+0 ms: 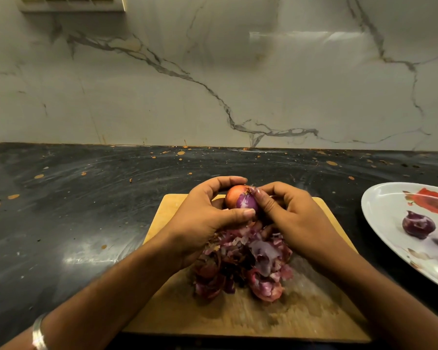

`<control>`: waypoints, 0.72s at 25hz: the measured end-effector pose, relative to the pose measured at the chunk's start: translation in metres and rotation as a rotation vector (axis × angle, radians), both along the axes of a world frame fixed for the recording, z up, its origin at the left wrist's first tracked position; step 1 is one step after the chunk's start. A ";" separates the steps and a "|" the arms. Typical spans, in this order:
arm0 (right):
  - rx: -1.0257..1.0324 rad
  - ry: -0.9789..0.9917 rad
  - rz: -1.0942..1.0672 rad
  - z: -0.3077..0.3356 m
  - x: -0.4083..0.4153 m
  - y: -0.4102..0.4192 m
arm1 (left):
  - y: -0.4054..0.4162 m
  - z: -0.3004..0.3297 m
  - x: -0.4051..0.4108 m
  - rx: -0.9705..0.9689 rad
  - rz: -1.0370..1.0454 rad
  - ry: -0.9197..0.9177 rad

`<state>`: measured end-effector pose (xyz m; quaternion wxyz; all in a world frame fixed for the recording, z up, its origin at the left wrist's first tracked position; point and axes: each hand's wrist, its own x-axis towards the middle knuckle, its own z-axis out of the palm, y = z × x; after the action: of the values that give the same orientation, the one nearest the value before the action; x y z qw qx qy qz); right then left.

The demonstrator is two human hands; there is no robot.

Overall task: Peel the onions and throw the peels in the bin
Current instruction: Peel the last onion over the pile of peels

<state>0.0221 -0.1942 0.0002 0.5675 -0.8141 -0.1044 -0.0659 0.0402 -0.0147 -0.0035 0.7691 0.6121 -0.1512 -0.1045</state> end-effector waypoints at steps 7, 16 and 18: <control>-0.205 -0.162 -0.118 -0.007 0.002 0.003 | -0.007 0.000 -0.005 -0.012 0.014 -0.018; -0.168 -0.145 -0.102 -0.001 0.000 0.000 | -0.004 0.004 -0.005 -0.131 -0.010 0.081; -0.125 -0.127 -0.113 0.001 0.001 0.000 | -0.006 0.004 -0.006 -0.152 -0.020 0.087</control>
<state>0.0236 -0.1945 0.0009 0.5033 -0.8466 -0.0979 -0.1428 0.0345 -0.0206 0.0008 0.8180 0.5454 -0.1313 -0.1270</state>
